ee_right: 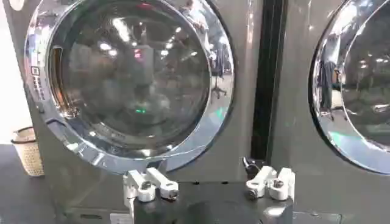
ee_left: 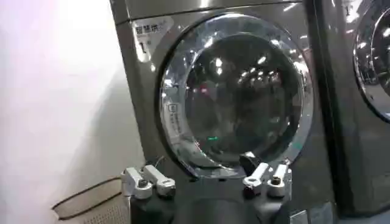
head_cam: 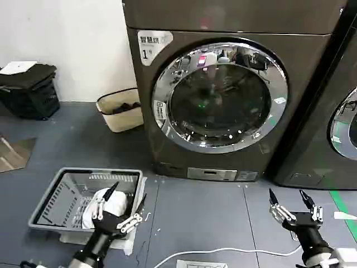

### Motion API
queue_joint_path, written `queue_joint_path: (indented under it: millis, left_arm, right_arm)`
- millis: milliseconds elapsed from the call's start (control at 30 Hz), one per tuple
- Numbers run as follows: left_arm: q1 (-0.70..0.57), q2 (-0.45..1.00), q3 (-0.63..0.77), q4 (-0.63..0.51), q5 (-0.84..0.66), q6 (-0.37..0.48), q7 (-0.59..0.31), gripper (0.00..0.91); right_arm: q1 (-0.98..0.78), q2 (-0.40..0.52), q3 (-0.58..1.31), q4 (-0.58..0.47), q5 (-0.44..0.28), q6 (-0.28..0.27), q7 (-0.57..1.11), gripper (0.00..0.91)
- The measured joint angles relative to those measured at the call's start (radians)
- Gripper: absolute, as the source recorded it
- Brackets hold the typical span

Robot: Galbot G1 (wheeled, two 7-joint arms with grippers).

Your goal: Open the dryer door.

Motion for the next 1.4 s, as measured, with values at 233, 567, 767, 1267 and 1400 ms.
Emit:
queue_joint_path:
  millis: [233, 567, 767, 1267, 1400]
  left_arm:
    - [-0.001, 0.001, 0.0, 0.001, 0.0, 0.0, 0.0, 0.907]
    - [0.004, 0.004, 0.001, -0.007, 0.0, -0.001, 0.002, 0.907]
    - [0.012, 0.004, 0.0, -0.016, 0.002, -0.003, 0.004, 0.907]
    - [0.027, 0.002, -0.001, -0.039, 0.017, -0.016, 0.008, 0.907]
    - [0.032, 0.0, -0.001, -0.039, 0.024, -0.019, 0.008, 0.907]
  right_arm:
    - [0.022, -0.017, 0.0, -0.025, 0.011, 0.095, -0.016, 0.907]
    - [0.106, -0.119, -0.009, -0.085, 0.068, 0.158, -0.046, 0.907]
    - [0.174, -0.22, -0.026, -0.146, 0.125, 0.186, -0.067, 0.907]
    - [0.376, -0.446, -0.12, -0.339, 0.214, 0.235, -0.143, 0.907]
    - [0.436, -0.482, -0.161, -0.387, 0.227, 0.252, -0.161, 0.907]
